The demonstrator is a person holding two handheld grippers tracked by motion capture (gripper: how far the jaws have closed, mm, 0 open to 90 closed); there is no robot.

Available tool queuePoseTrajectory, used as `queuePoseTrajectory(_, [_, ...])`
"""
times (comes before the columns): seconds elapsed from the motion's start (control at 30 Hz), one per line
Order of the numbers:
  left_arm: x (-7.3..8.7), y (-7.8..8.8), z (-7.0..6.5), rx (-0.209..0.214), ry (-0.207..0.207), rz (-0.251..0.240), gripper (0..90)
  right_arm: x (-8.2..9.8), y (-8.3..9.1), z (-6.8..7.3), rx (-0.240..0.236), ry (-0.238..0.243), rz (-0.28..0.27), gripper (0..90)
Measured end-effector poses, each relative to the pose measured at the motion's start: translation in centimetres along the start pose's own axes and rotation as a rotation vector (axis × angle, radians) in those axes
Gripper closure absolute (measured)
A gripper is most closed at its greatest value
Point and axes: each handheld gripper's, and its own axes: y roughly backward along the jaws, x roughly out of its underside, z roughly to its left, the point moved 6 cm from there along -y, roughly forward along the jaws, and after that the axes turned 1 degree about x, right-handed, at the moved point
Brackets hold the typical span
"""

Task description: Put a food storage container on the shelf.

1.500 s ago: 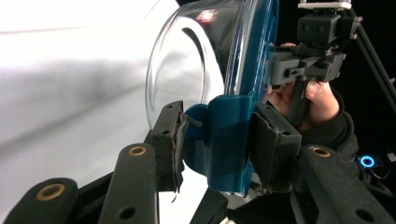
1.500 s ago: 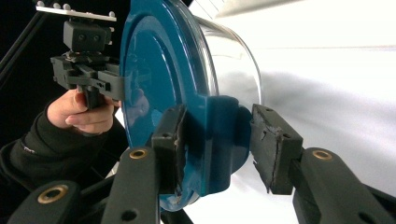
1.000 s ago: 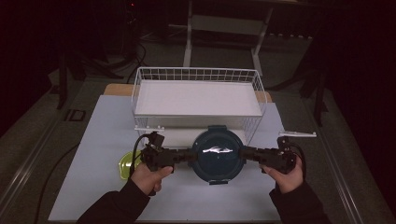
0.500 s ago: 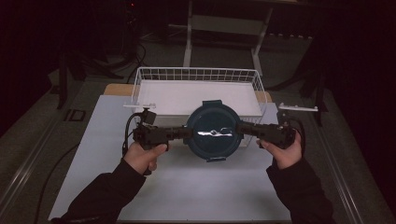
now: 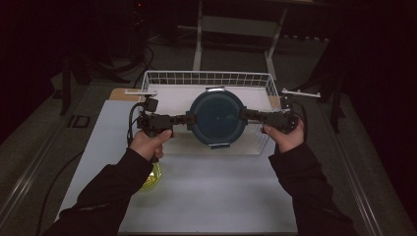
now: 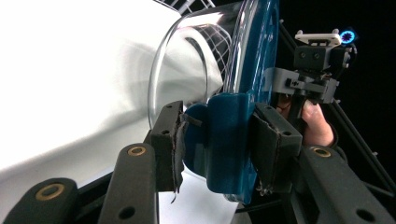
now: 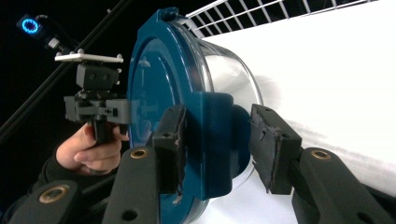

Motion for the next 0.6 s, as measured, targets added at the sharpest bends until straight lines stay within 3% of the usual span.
queuePoseTrajectory(0.23, [-1.4, -0.2, 0.3, 0.014, 0.041, -0.030, 56.4, -1.5, -0.6, -0.5, 0.017, -0.025, -0.031, 56.6])
queuePoseTrajectory(0.47, [-2.5, -0.5, 0.8, 0.007, 0.053, -0.041, 53.8, -2.6, -1.1, -0.9, 0.073, -0.005, -0.045, 55.5])
queuePoseTrajectory(0.5, [-2.7, -0.6, 1.0, 0.003, 0.063, -0.050, 53.1, -2.8, -1.2, -0.9, 0.090, 0.007, -0.050, 63.9])
queuePoseTrajectory(0.6, [-3.2, -0.7, 1.2, 0.006, 0.069, -0.044, 52.1, -3.3, -1.2, -0.9, 0.116, 0.004, -0.055, 64.3])
